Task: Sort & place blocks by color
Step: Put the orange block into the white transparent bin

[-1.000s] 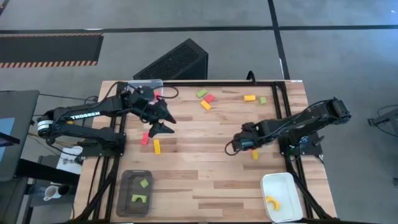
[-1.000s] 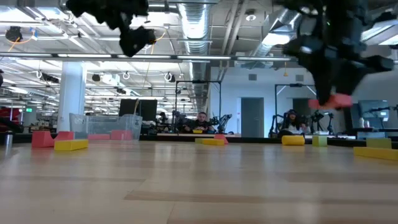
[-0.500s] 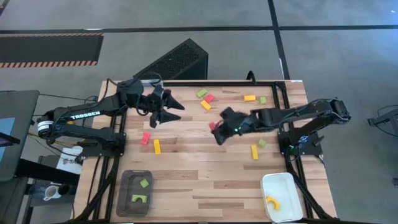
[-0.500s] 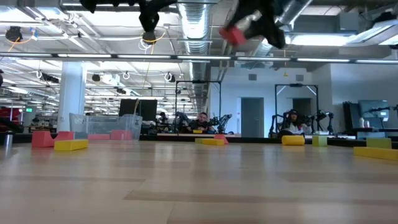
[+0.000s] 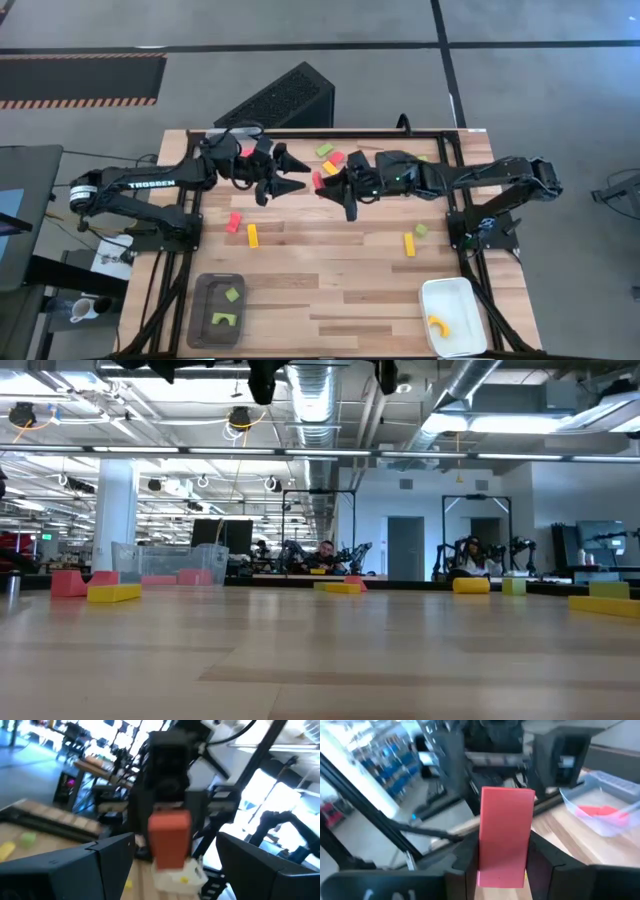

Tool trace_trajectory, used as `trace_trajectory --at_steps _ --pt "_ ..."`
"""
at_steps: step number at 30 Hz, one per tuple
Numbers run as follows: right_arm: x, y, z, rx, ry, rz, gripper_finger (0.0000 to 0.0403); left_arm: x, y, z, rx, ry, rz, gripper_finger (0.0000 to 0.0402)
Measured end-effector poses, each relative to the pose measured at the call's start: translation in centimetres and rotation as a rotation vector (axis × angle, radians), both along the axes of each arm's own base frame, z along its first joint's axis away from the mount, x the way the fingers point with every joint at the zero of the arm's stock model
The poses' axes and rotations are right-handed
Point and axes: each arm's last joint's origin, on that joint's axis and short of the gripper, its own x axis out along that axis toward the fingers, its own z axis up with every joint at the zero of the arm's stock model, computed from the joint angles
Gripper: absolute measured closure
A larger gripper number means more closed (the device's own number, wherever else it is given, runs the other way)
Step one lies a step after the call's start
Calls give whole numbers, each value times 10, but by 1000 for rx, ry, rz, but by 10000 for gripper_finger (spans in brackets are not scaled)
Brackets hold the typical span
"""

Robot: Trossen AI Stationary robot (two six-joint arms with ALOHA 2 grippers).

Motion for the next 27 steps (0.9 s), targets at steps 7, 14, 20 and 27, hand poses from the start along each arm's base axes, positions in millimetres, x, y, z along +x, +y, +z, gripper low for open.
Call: trace_trajectory --at_steps 7,14,20,27 --pt "0 -2 1 -77 -7 22 265 12 4 -12 -68 44 6 142" --pt "-1 -11 0 -76 10 -2 267 16 4 -10 -59 -9 14 142" --pt "-2 -21 -3 -69 34 -32 264 18 5 -11 -63 -23 40 142" --pt "-2 -26 -3 -67 37 -50 266 23 7 -16 -68 -17 112 142"
